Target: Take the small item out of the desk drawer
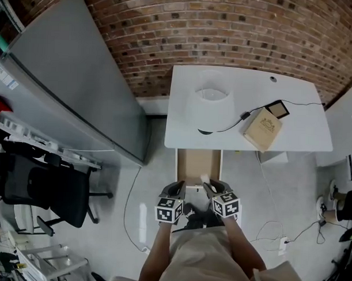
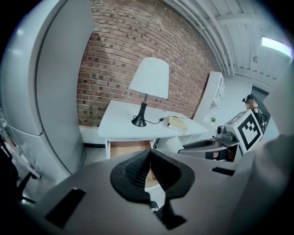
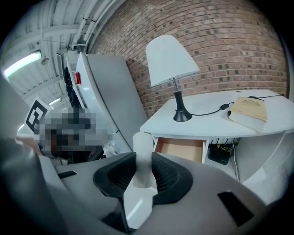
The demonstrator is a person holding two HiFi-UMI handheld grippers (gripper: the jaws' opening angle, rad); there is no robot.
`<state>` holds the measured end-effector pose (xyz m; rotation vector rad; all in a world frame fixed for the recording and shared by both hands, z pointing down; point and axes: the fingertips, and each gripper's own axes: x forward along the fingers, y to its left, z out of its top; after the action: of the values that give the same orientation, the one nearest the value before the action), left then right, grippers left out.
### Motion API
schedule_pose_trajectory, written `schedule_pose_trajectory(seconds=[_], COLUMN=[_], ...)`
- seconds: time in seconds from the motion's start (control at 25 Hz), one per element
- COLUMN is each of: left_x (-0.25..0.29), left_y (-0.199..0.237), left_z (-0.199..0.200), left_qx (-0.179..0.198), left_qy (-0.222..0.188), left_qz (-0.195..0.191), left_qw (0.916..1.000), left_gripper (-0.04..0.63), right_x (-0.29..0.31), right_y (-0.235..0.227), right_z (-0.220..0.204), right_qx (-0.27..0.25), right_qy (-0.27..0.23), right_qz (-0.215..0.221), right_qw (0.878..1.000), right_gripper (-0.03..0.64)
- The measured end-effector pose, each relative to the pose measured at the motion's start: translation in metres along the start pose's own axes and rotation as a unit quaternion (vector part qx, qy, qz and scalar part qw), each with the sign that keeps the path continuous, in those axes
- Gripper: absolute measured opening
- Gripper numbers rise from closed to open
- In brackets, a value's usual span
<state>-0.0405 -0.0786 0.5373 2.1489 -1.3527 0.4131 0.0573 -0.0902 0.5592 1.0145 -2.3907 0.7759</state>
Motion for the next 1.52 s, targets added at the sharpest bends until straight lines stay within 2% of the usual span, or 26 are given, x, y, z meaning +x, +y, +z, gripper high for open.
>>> schedule_pose_trajectory(seconds=[0.36,1.16,1.52], left_x=[0.005,0.006,0.008], left_y=[0.005,0.013,0.014], left_z=[-0.018,-0.008,-0.009], left_qx=[0.002,0.0,-0.002], left_qy=[0.025,0.016,0.021], left_qz=[0.001,-0.007,-0.006], left_qw=[0.9997,0.9999,0.9998], left_gripper=[0.017,0.017,0.017], right_x=[0.007,0.019,0.019], right_y=[-0.007,-0.003,-0.006], right_z=[-0.013,-0.001,0.0], right_qx=[0.006,-0.024,-0.018], right_qy=[0.007,0.011,0.011], right_qz=[-0.003,-0.005,-0.005], right_qw=[1.0,1.0,1.0], right_gripper=[0.132,0.132,0.132])
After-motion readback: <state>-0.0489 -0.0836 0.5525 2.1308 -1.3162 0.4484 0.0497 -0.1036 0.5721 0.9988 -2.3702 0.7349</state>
